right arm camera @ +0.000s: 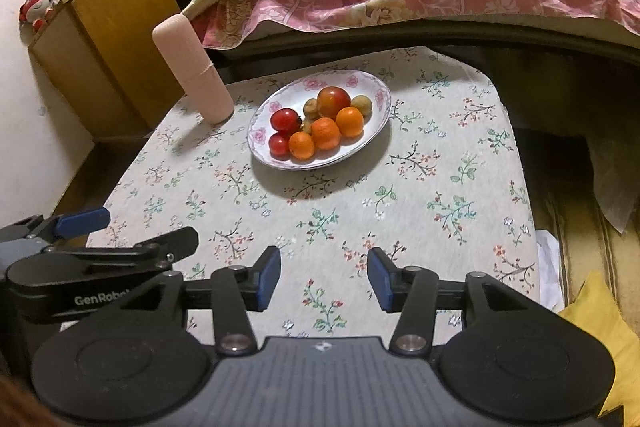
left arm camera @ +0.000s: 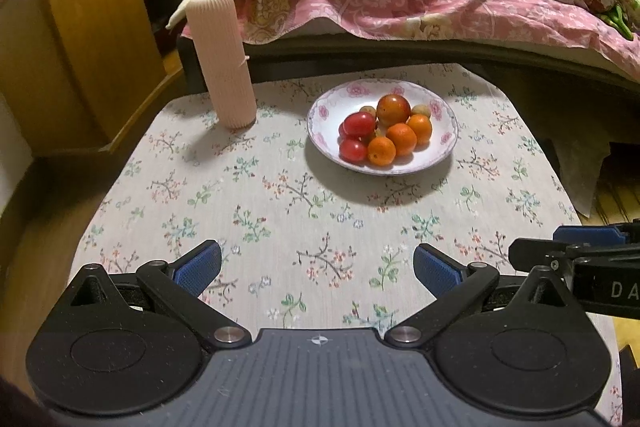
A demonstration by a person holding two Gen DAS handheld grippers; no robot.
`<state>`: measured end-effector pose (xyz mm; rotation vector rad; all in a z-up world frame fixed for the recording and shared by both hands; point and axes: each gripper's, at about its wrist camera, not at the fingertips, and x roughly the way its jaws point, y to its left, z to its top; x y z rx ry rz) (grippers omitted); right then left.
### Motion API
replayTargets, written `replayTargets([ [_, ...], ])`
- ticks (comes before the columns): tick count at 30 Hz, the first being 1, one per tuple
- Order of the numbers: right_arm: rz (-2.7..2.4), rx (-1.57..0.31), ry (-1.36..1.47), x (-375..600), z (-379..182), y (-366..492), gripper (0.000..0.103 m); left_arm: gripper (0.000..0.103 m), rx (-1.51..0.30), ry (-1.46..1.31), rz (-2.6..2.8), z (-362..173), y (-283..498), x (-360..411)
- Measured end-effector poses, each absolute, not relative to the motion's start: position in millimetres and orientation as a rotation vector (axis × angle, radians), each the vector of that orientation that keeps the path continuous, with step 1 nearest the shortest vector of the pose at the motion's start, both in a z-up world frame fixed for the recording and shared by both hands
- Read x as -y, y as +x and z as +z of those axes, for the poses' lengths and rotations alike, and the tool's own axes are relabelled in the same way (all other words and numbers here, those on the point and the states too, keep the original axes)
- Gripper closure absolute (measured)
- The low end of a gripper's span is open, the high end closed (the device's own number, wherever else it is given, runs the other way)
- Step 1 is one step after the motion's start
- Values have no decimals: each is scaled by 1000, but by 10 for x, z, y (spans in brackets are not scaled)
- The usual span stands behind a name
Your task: Organize fruits
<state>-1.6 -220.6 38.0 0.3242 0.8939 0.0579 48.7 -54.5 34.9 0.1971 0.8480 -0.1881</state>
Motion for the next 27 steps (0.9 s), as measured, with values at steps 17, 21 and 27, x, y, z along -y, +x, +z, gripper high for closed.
replayTargets([
  [17,75,-896,326,2085,382,-260,55,0,-878,190,-197,299,210,487],
  [21,73,-894,318,2061,381,-325,55,0,-884,192,-195,288,166,477],
  [27,73,-898,314,2048,379,-365,54,0,-890,164,-197,299,114,437],
])
